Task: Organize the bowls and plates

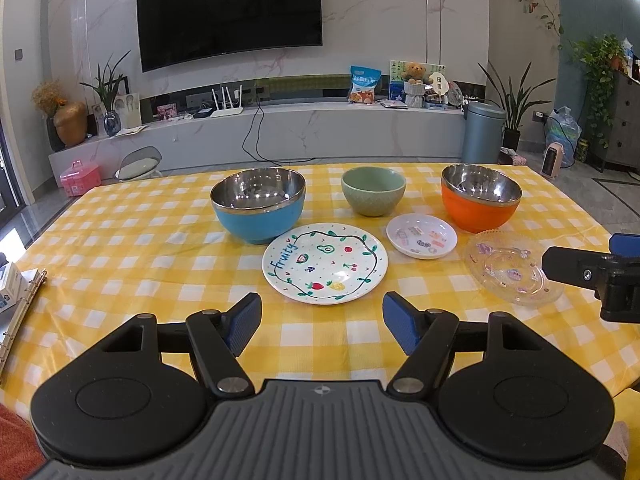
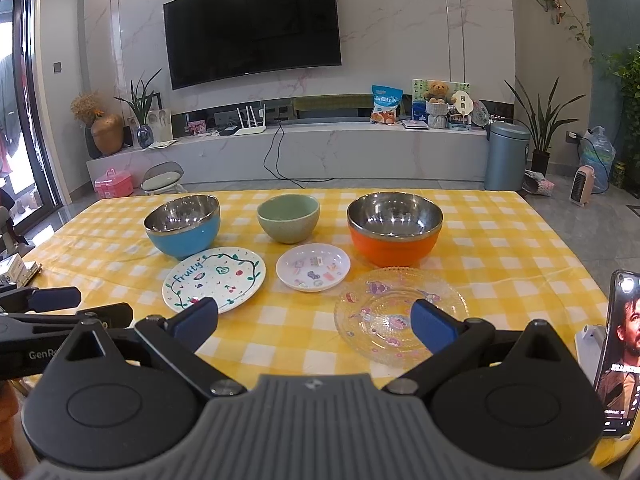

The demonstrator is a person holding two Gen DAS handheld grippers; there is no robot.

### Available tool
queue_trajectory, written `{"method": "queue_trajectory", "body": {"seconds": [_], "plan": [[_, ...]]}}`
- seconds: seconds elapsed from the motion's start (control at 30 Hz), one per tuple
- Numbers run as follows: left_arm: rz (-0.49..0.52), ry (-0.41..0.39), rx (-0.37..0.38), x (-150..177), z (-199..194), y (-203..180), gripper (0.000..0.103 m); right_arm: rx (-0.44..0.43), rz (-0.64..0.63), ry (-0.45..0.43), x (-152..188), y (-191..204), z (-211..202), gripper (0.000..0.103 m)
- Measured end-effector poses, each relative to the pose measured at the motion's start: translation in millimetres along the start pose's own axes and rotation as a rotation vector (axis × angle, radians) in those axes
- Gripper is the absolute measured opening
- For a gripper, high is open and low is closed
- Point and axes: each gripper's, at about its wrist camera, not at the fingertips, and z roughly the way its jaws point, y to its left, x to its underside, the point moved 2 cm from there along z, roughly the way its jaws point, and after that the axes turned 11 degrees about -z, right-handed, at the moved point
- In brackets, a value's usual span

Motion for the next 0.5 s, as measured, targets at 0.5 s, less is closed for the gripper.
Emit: {"method": "queue_trajectory", "body": {"seconds": [0.5], "plan": [[-0.001,0.0,0.0,0.3,0.3,0.2,0.082,0.001,-0.005,0.002,0.2,0.9,0.7,0.1]]}}
